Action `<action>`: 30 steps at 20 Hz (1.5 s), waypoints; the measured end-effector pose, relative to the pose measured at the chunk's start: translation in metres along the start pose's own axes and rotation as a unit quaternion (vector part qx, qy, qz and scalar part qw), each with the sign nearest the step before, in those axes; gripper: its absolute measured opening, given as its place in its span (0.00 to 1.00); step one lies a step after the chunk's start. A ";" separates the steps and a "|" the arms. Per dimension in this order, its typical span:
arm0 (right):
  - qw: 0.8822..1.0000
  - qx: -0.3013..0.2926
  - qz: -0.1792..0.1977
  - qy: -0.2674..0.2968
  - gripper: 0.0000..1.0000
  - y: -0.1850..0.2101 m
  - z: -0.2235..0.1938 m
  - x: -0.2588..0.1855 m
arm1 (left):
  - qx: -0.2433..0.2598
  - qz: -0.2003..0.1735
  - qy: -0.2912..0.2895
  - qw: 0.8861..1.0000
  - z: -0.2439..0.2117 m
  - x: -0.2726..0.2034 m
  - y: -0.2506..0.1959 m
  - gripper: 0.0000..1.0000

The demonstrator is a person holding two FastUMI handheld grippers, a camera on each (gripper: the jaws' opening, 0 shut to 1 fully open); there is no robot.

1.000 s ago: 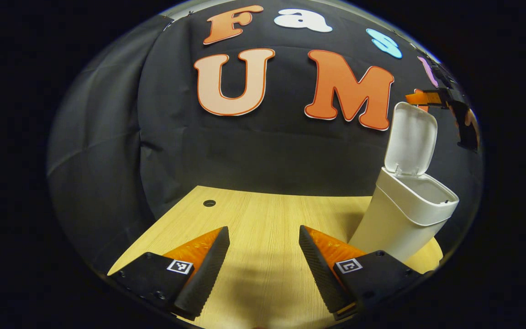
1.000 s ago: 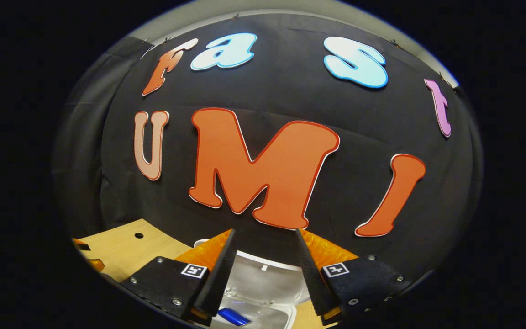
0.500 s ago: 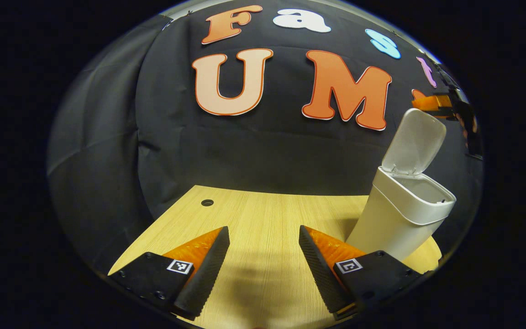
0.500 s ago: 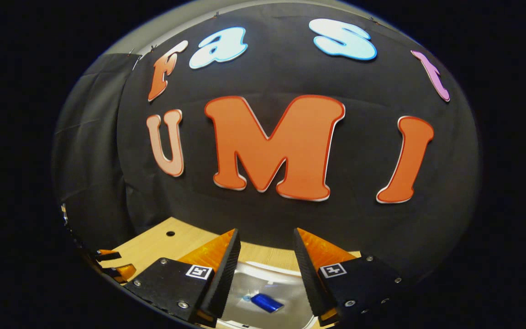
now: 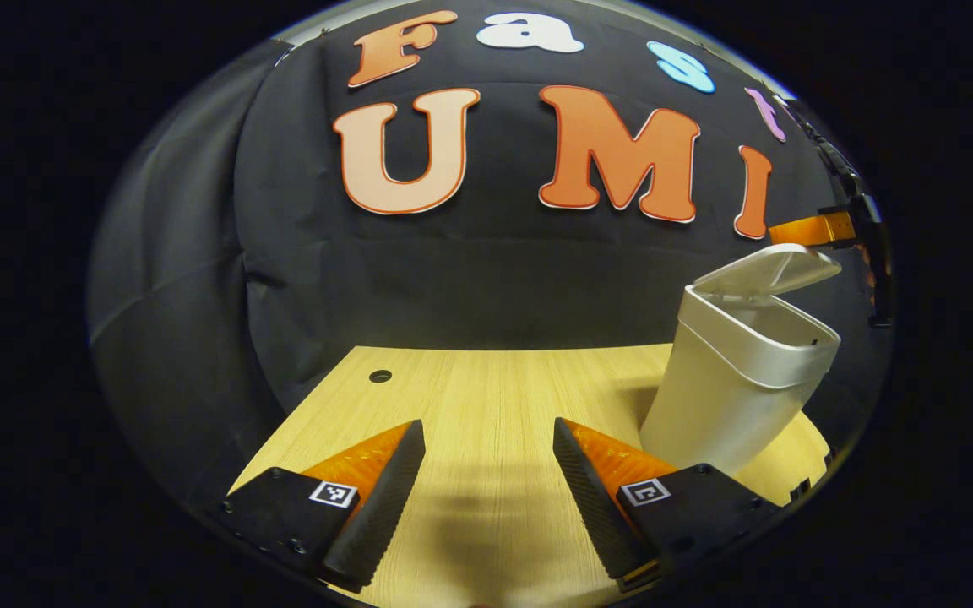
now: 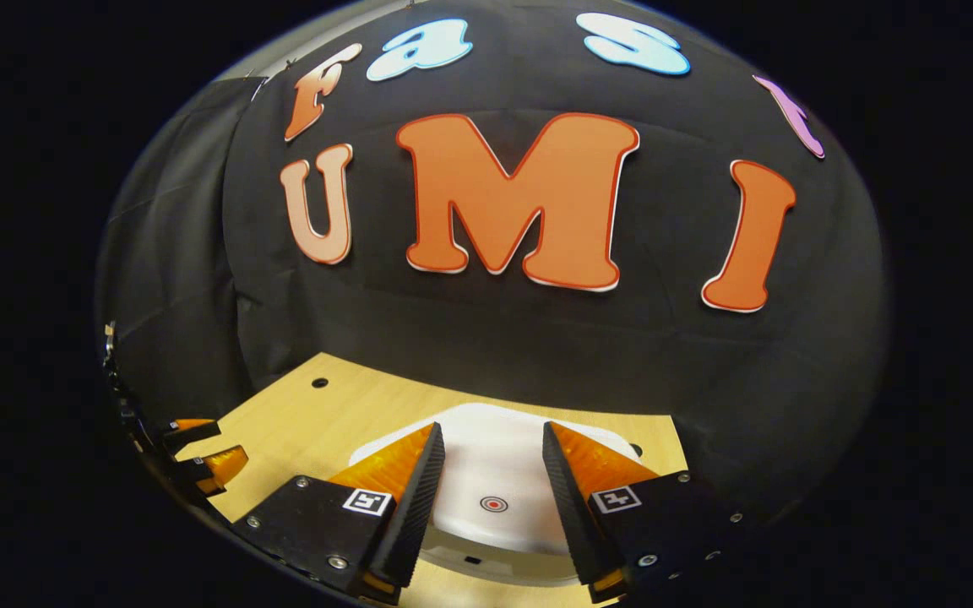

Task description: Press the lid of the desktop garbage bin to open it, pick up the crumpled paper on the desktop and throw it into the bin, then pick up the pop can on the desktop and drop it into the bin, and finally close the garbage bin lid.

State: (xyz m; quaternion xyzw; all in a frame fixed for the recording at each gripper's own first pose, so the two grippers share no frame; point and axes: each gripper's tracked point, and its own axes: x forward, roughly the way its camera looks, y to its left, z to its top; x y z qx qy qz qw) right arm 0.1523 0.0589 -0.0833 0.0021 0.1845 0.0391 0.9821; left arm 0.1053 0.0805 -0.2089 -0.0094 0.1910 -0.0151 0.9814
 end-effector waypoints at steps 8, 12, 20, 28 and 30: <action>0.999 0.013 -0.007 0.050 0.71 0.003 -0.055 -0.008 | -0.008 -0.008 0.011 1.000 -0.009 0.004 -0.002 0.98; 0.999 0.029 0.000 0.042 0.71 0.009 -0.064 -0.013 | 0.000 -0.019 0.011 1.000 -0.008 0.005 -0.009 0.98; 0.998 0.040 -0.036 0.013 0.67 0.012 -0.069 -0.015 | 0.007 -0.036 0.014 0.999 -0.011 0.005 -0.016 0.98; 0.997 0.056 -0.050 0.004 0.67 0.015 -0.074 -0.018 | 0.015 -0.050 0.011 0.999 -0.005 0.004 -0.021 0.98; 0.998 0.042 -0.051 -0.015 0.67 0.017 -0.073 -0.022 | 0.013 -0.054 0.008 0.998 -0.002 0.002 -0.021 0.98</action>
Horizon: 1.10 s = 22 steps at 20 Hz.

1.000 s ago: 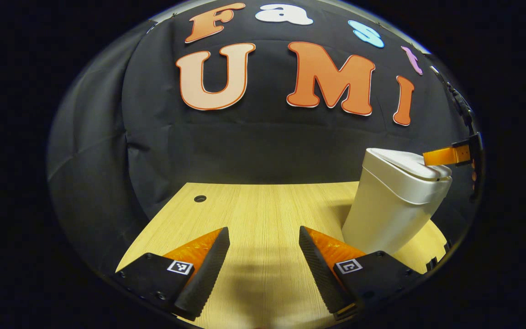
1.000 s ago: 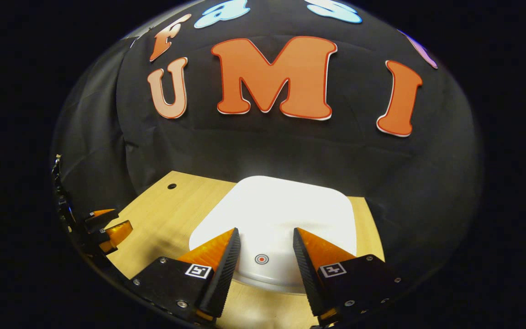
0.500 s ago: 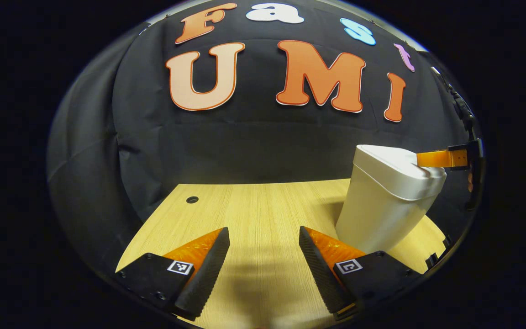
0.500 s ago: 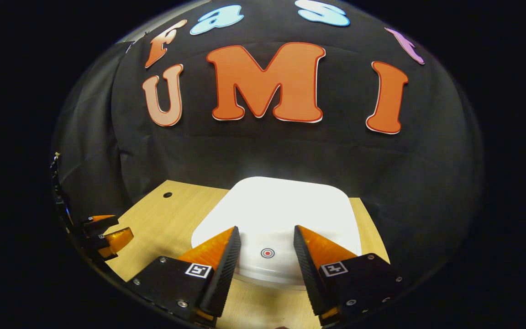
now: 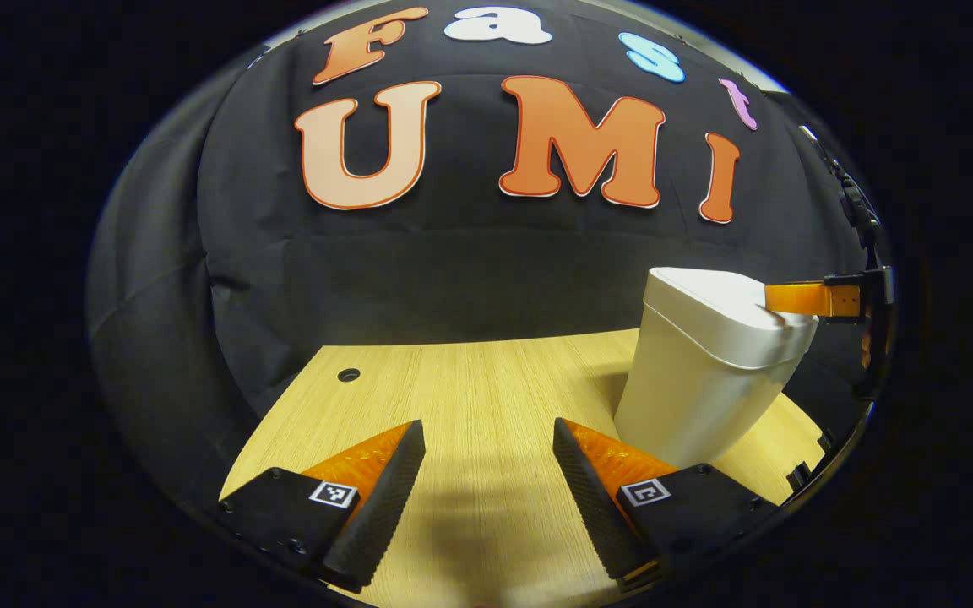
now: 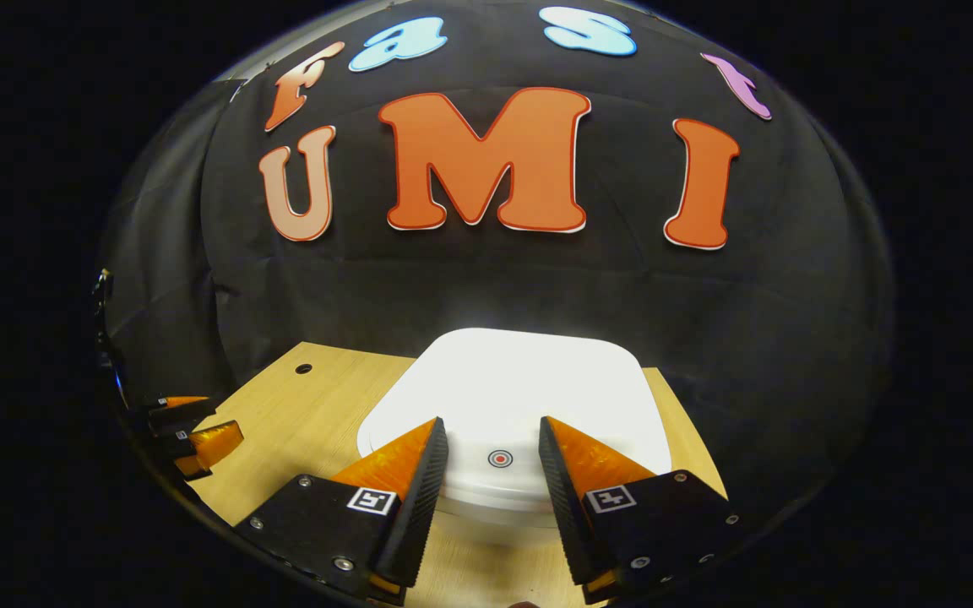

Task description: Press the lid of the desktop garbage bin to open it, pick up the crumpled paper on the desktop and throw it into the bin, then pick up the pop can on the desktop and drop it into the bin, and finally close the garbage bin lid.

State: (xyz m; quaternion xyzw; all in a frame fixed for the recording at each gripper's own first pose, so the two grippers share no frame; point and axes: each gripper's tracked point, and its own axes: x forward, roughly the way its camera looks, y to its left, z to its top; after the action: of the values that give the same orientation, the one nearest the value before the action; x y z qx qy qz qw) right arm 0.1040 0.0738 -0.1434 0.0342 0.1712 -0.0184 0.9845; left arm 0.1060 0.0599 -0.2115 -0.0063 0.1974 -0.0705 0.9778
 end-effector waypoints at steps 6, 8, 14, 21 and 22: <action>0.999 0.001 -0.008 -0.047 0.66 0.009 -0.004 -0.017 | 0.001 0.005 -0.028 1.000 0.028 -0.011 0.018 0.97; 0.998 -0.014 -0.024 -0.054 0.67 0.008 -0.005 -0.021 | 0.002 0.008 -0.039 0.999 0.037 -0.016 0.024 0.98; 0.994 -0.033 -0.023 -0.100 0.78 0.030 0.008 -0.034 | 0.008 0.012 -0.071 0.997 0.060 -0.028 0.032 0.97; 0.992 -0.037 0.001 -0.123 0.87 0.061 0.016 -0.038 | 0.025 0.028 -0.144 0.989 0.101 -0.059 0.036 0.97; 0.992 -0.041 0.006 -0.123 0.88 0.065 0.015 -0.038 | 0.026 0.032 -0.155 0.987 0.108 -0.062 0.037 0.97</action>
State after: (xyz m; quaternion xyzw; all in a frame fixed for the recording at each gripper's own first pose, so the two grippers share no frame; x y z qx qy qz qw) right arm 0.0762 0.1388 -0.1120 -0.0075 0.0496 -0.0100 0.9987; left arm 0.0962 0.1039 -0.0893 0.0150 0.0414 -0.0428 0.9981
